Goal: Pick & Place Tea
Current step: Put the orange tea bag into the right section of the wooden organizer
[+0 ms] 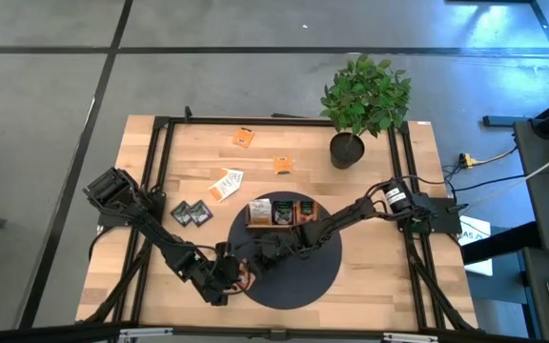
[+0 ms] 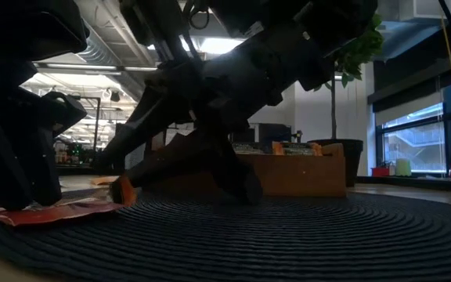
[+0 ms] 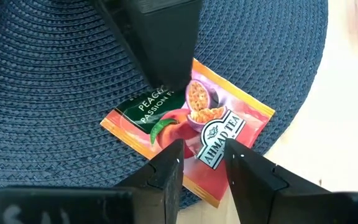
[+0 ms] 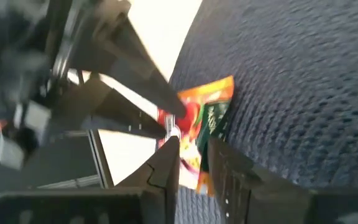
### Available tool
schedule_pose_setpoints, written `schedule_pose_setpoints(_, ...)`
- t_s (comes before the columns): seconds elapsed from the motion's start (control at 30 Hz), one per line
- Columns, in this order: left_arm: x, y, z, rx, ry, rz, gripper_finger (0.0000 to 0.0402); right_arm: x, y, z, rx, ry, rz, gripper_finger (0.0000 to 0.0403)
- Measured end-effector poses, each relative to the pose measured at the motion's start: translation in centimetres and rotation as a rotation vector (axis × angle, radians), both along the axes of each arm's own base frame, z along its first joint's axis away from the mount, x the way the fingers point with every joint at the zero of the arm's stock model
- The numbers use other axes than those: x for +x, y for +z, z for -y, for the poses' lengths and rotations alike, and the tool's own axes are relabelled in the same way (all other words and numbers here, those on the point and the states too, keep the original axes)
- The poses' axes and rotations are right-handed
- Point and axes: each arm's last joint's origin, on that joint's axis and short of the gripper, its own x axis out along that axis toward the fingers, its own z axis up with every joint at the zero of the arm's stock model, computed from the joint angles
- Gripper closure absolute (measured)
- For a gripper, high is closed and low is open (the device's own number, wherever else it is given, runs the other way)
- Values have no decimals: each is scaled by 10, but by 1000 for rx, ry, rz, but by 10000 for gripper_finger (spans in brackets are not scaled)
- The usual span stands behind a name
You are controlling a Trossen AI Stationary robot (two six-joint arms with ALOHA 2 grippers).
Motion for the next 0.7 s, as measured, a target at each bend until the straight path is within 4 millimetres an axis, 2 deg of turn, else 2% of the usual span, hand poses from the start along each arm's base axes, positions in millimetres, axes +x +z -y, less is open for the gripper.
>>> schedule_pose_setpoints(0.27,0,0,0,0,0,-1,286,0,0,0,6,3,5,280)
schedule_pose_setpoints(0.53,0,0,0,1,0,-1,288,0,0,-1,-32,42,16,215)
schedule_pose_setpoints(0.7,0,0,0,1,-1,-2,286,0,1,-1,-39,60,36,193)
